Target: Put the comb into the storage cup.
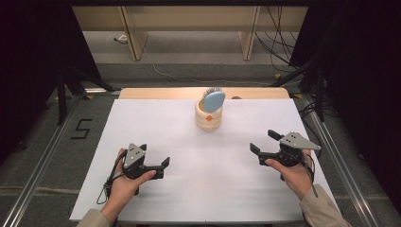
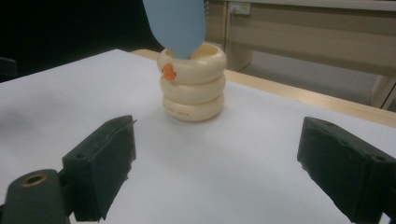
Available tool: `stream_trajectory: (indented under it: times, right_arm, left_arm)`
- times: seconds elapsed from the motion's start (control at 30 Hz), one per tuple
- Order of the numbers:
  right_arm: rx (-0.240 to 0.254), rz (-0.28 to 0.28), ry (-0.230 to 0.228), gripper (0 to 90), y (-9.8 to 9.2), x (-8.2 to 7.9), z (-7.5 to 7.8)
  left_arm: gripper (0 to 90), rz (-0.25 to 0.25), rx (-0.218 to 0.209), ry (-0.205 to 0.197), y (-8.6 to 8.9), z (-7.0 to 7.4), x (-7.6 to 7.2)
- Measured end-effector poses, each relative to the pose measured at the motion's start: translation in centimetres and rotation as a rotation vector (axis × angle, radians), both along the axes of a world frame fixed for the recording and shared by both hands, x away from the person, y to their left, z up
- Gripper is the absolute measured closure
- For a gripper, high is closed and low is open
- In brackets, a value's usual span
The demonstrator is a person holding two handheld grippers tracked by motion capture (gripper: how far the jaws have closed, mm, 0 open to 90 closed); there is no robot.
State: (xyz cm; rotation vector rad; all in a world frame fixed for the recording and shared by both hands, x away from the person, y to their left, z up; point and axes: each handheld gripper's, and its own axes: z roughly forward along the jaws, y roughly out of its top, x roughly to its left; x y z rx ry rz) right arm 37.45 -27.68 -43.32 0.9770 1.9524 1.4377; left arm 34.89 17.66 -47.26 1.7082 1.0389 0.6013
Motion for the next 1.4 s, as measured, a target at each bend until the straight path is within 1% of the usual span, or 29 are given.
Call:
stream_trajectory:
  times: [0.2, 0.57, 0.73, 1.2, 1.4]
  right_arm:
    - [-0.01, -0.002, 0.014, 12.7, -0.3, -0.2, -0.5]
    - [-0.013, -0.024, 0.017, 13.0, -1.5, -0.7, -1.0]
    - [-0.01, -0.036, 0.027, 13.1, -2.0, -0.7, -1.3]
    - [0.004, -0.04, 0.027, 14.4, -2.4, -0.9, -1.2]
    - [0.021, -0.044, 0.023, 14.7, -2.6, -0.9, -0.9]
  left_arm:
    - [0.0, 0.001, -0.002, 0.0, 0.0, 0.0, 0.0]
    - [0.0, 0.001, -0.003, -0.001, 0.0, -0.1, 0.0]
    - [0.0, 0.002, -0.003, -0.001, 0.1, -0.1, 0.1]
    - [0.0, 0.011, 0.0, 0.001, 0.3, -0.1, 0.3]
    - [0.0, 0.007, 0.0, 0.001, 0.2, -0.1, 0.3]
